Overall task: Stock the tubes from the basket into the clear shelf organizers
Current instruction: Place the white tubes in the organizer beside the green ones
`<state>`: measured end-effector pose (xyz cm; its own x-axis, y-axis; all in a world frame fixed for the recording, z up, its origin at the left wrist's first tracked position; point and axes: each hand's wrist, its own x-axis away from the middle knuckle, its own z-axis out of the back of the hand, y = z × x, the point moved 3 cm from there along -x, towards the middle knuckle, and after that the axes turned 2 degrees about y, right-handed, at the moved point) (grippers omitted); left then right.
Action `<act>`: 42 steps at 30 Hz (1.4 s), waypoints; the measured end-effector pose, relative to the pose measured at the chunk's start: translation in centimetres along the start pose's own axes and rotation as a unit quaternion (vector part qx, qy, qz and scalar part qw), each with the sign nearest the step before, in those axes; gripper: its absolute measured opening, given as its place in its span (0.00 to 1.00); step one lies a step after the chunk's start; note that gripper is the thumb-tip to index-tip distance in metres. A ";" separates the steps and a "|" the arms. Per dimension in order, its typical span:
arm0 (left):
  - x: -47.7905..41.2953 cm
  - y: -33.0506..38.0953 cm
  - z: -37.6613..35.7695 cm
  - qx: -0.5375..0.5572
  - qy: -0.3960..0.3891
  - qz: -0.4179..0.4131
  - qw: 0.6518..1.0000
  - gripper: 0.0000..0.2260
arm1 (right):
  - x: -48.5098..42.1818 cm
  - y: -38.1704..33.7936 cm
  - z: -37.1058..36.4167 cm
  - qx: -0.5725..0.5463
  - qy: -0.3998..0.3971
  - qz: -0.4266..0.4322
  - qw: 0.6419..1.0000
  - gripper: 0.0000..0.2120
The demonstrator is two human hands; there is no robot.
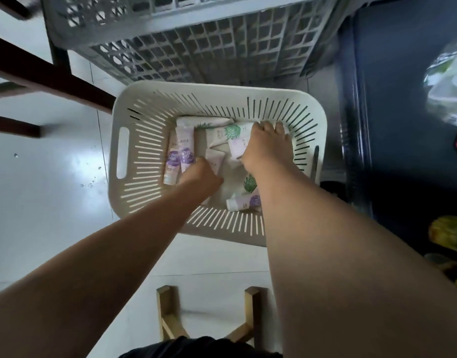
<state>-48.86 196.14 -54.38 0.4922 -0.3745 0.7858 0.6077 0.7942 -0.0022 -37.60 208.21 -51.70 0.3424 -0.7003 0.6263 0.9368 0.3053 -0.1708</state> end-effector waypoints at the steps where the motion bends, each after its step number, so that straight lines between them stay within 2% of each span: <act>1: -0.3 0.2 -0.9 -0.024 -0.024 -0.007 0.999 0.29 | -0.3 0.1 -0.1 0.008 -0.013 0.003 1.000 0.38; 5: -1.0 0.9 -1.7 -0.008 -0.027 -0.001 1.000 0.23 | 0.1 0.3 -1.3 0.054 -0.048 0.005 0.997 0.40; 9: -1.3 0.9 -1.3 0.116 -0.022 0.057 0.991 0.18 | 0.5 0.7 -1.6 0.119 -0.060 -0.028 0.991 0.31; 13: -1.5 0.1 -1.5 0.217 -0.012 0.085 0.972 0.19 | 0.4 1.1 -2.2 0.161 -0.067 -0.021 0.984 0.32; 17: -1.5 0.0 -1.8 0.258 -0.035 0.086 0.962 0.14 | 0.0 2.1 -2.1 0.223 -0.063 0.016 0.973 0.33; 20: -1.4 -0.1 -1.6 0.288 -0.049 0.085 0.953 0.12 | -0.5 2.4 -1.2 0.281 -0.053 0.006 0.958 0.28; 25: -1.1 -1.0 -0.4 0.301 -0.040 0.040 0.952 0.13 | 0.6 2.6 -1.3 0.239 -0.044 0.011 0.970 0.22; 28: -0.7 -2.1 1.2 0.307 -0.006 0.019 0.951 0.12 | 2.3 2.7 -0.6 0.215 -0.015 0.041 0.976 0.15; 30: 0.1 -2.5 2.3 0.338 -0.003 0.008 0.941 0.12 | 3.6 3.1 0.3 0.203 -0.005 0.064 0.977 0.14; 33: 2.2 -2.9 4.2 0.402 0.009 -0.015 0.915 0.13 | 5.7 3.5 2.0 0.092 0.052 0.023 0.994 0.16; 35: 4.1 -2.9 5.4 0.451 0.014 -0.040 0.892 0.14 | 7.3 3.3 3.1 -0.111 0.108 -0.049 0.987 0.14; 37: 6.3 -2.7 6.7 0.487 0.016 -0.075 0.870 0.13 | 9.0 2.6 4.3 -0.332 0.117 -0.106 0.930 0.14; 39: 8.9 -2.4 8.1 0.517 0.020 -0.110 0.848 0.11 | 11.0 1.5 5.5 -0.520 0.088 -0.120 0.841 0.13; 40: 10.2 -2.1 8.9 0.531 0.021 -0.131 0.837 0.11 | 12.2 1.1 6.1 -0.582 0.073 -0.112 0.802 0.11; 42: 13.0 -1.5 10.5 0.553 0.025 -0.174 0.815 0.10 | 14.8 0.9 7.2 -0.639 0.045 -0.089 0.763 0.09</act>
<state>-49.88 195.11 -37.65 0.4509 -0.6657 0.5945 -0.2033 0.5720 0.7947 -32.25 202.76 -37.15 0.1503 -0.7165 0.6812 0.2538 -0.6380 -0.7270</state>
